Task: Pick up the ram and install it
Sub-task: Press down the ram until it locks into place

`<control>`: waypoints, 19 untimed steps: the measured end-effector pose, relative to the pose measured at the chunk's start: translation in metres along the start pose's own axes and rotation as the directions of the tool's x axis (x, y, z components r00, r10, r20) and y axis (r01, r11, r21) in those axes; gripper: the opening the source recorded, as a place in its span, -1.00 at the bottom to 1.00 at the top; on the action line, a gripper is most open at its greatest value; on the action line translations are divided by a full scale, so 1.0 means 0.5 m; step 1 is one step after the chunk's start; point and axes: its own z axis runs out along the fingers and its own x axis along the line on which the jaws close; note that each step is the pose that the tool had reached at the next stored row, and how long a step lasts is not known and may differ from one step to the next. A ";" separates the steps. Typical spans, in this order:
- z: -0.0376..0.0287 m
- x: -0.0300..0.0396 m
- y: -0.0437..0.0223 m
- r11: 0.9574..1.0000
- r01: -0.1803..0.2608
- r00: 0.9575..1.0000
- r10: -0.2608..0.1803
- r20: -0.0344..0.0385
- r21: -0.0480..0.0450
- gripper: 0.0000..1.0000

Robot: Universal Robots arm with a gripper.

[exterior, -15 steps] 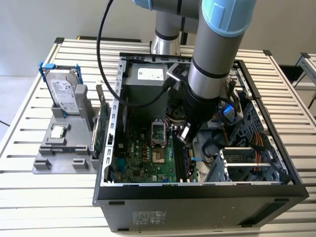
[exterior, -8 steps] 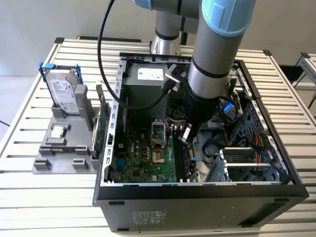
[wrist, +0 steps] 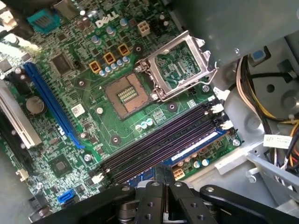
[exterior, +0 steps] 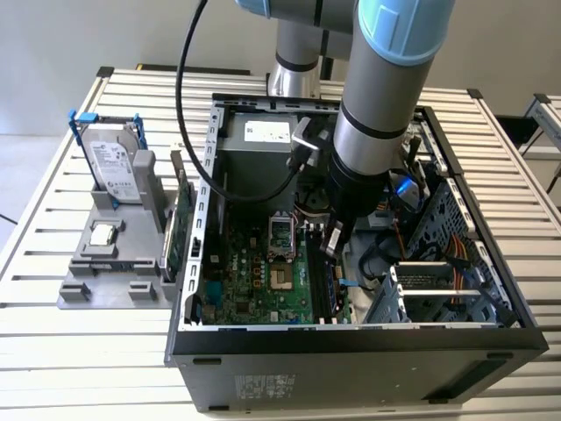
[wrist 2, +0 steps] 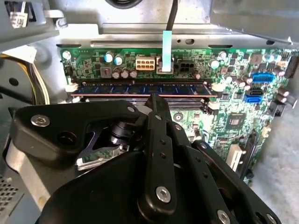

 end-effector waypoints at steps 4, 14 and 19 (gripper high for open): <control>0.000 0.000 0.000 0.999 0.050 0.999 -0.050 0.000 0.000 -1.00; 0.000 0.000 0.000 0.984 0.178 0.984 -0.178 0.000 -0.001 -1.00; 0.000 0.000 0.000 0.971 0.239 0.971 -0.239 0.000 -0.001 -1.00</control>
